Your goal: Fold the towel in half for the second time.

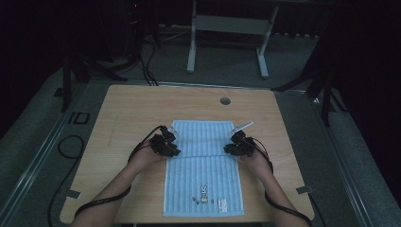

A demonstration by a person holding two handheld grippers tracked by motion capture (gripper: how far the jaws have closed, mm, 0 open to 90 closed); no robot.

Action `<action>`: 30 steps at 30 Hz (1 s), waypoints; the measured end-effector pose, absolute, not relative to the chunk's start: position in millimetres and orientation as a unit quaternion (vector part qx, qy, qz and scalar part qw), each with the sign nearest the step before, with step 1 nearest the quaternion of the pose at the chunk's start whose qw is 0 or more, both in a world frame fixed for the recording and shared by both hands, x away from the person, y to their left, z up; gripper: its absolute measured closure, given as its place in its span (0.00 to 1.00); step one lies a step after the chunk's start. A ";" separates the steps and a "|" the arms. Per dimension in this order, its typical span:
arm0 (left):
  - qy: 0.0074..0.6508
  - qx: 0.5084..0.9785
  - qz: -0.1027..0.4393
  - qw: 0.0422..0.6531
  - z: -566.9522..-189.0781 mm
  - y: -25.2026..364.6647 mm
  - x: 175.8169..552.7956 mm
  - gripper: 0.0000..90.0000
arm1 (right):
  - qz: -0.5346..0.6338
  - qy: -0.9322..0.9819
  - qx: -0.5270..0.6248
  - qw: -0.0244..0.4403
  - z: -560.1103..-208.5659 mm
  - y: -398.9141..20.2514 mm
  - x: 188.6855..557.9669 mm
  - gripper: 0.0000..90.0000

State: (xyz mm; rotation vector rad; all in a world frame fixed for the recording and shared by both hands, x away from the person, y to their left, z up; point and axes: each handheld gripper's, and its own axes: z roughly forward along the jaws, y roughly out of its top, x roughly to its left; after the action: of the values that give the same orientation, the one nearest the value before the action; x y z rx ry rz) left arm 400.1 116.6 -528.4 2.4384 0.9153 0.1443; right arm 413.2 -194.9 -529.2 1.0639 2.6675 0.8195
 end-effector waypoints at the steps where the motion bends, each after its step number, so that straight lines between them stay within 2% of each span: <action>1: 0.339 0.901 0.062 0.262 -525.4 117.1 402.1 0.68 | 0.274 0.892 0.353 0.076 -525.8 -195.3 415.0 0.86; 4: 0.364 0.884 0.082 0.280 -509.7 124.1 418.0 0.60 | 0.275 0.890 0.352 0.092 -510.7 -198.4 425.9 0.84; 6: 0.375 0.878 0.095 0.281 -503.6 127.7 428.9 0.59 | 0.277 0.885 0.361 0.101 -501.1 -202.6 437.5 0.80; 8: 0.389 0.872 0.109 0.277 -500.2 131.0 444.1 0.53 | 0.282 0.877 0.375 0.101 -495.6 -207.3 449.7 0.76; 10: 0.407 0.863 0.120 0.275 -501.6 132.9 457.6 0.52 | 0.283 0.873 0.385 0.097 -494.0 -210.7 466.3 0.66; 17: 0.440 0.853 0.113 0.258 -523.5 132.9 489.8 0.50 | 0.258 0.857 0.433 0.103 -503.3 -211.5 506.3 0.65; 20: 0.443 0.853 0.111 0.253 -531.4 131.2 494.0 0.50 | 0.243 0.858 0.438 0.109 -510.7 -205.8 516.6 0.59; 28: 0.432 0.857 0.116 0.256 -538.5 120.8 495.2 0.49 | 0.200 0.871 0.436 0.106 -527.9 -189.2 527.4 0.63; 29: 0.430 0.858 0.117 0.257 -538.3 119.3 493.9 0.51 | 0.203 0.870 0.437 0.104 -528.1 -189.0 527.3 0.65; 30: 0.422 0.859 0.117 0.264 -538.4 117.2 491.8 0.57 | 0.205 0.869 0.439 0.102 -528.0 -189.1 527.3 0.69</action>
State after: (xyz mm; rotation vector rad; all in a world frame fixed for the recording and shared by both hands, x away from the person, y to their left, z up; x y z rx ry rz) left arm 491.8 117.2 -538.4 2.3231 1.1421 0.3159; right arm 527.3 -189.1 -528.0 1.2962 2.5656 0.6058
